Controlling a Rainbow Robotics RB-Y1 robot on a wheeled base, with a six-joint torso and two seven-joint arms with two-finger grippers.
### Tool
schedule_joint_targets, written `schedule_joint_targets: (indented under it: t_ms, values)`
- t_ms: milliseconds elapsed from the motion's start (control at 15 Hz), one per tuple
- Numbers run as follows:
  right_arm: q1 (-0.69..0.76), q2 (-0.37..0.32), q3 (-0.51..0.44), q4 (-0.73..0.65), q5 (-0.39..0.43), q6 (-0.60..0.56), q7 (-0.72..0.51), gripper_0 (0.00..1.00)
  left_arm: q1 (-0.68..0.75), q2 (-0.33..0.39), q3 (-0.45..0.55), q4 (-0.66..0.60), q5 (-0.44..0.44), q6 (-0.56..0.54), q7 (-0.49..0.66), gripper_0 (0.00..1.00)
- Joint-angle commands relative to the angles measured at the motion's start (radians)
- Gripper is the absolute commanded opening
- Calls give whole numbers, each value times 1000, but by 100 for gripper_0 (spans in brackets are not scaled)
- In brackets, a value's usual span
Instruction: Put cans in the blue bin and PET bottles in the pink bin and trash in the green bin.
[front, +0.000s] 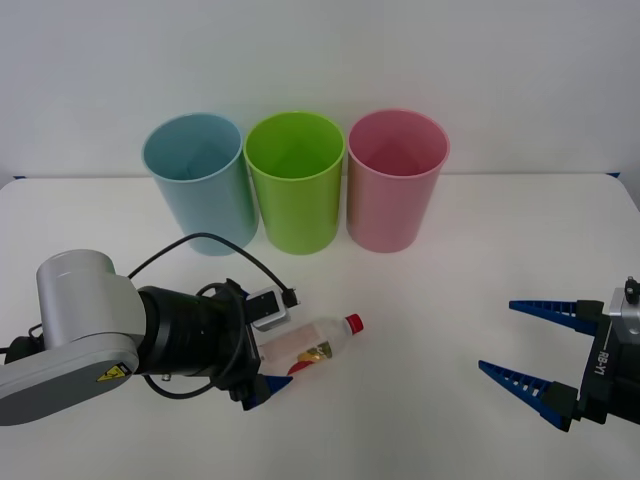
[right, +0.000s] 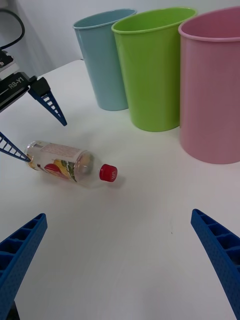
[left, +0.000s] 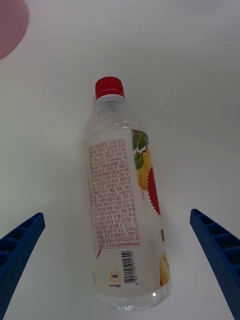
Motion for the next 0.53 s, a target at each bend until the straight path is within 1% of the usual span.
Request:
schedule_joint_targets:
  t_ms: [67,200,533]
  values:
    - [0,0,0,0,0,0,0,100,-1,-53,0,48,-17,-6,0,100]
    - [0,0,0,0,0,0,0,100,-4,-90,-15,91,-60,-6,0,100]
    - [0,0,0,0,0,0,0,100,-6,-119,-32,128,-74,-15,2,100]
